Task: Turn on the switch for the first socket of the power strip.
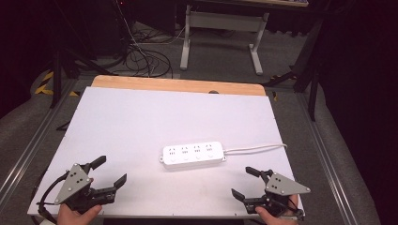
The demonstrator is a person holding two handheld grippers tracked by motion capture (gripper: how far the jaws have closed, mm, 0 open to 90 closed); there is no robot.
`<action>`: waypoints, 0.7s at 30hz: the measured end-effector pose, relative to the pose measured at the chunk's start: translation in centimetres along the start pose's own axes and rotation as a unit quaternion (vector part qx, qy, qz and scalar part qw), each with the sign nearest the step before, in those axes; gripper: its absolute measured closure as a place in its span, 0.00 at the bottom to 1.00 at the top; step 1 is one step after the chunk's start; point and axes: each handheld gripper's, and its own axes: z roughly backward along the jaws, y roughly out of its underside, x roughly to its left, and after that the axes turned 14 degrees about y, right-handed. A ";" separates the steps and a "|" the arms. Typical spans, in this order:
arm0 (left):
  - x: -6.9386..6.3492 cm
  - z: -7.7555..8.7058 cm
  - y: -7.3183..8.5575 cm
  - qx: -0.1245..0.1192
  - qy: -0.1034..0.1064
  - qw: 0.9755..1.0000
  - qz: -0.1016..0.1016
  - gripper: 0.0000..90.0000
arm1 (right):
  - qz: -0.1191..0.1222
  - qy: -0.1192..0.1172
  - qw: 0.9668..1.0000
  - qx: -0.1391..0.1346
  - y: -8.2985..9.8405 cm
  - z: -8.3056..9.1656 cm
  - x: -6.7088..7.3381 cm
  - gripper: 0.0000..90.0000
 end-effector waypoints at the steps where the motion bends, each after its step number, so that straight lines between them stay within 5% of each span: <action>1: 0.0 0.0 0.0 -0.001 -0.001 1.000 -0.002 0.15 | 0.000 0.000 1.000 0.000 0.0 0.0 0.0 0.17; 9: -0.3 0.1 0.0 0.004 -0.013 0.999 -0.031 0.15 | 0.002 -0.001 1.000 -0.001 -0.1 0.0 0.0 0.17; 21: -0.4 0.1 0.0 0.008 -0.020 0.999 -0.031 0.15 | 0.002 -0.005 1.000 -0.001 -0.3 0.0 0.1 0.18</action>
